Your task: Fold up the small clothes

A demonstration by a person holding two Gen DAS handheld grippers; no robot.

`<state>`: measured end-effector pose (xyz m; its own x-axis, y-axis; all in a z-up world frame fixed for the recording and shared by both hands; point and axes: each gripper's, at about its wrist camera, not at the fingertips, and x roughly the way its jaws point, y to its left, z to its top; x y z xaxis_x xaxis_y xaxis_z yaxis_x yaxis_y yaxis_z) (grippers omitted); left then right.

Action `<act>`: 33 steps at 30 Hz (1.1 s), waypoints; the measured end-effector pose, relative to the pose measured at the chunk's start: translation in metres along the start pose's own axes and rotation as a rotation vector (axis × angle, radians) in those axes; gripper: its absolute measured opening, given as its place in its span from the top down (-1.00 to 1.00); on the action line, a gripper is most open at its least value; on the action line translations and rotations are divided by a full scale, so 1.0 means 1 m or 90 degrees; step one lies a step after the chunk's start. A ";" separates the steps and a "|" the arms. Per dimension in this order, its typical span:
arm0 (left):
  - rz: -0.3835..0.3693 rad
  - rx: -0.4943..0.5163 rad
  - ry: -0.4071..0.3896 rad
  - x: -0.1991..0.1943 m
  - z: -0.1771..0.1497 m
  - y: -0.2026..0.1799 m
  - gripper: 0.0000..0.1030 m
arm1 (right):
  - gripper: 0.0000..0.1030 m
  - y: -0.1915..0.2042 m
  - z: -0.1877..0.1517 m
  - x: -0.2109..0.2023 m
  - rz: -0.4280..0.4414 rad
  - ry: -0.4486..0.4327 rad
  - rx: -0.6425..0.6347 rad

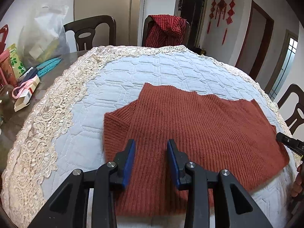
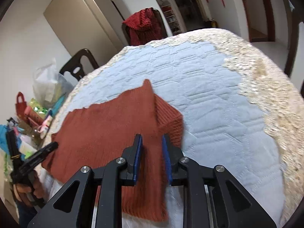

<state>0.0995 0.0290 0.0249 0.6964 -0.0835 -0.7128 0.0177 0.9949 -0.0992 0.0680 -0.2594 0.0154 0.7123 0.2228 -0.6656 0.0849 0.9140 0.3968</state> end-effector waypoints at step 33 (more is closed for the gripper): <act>-0.108 0.064 0.005 -0.037 -0.035 -0.056 0.28 | 0.57 0.072 -0.044 -0.019 0.058 0.025 -0.132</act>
<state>0.0476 -0.0257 0.0320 0.6712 -0.2511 -0.6974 0.2065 0.9670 -0.1494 0.0300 -0.1833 0.0288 0.6822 0.3166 -0.6591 -0.1261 0.9388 0.3205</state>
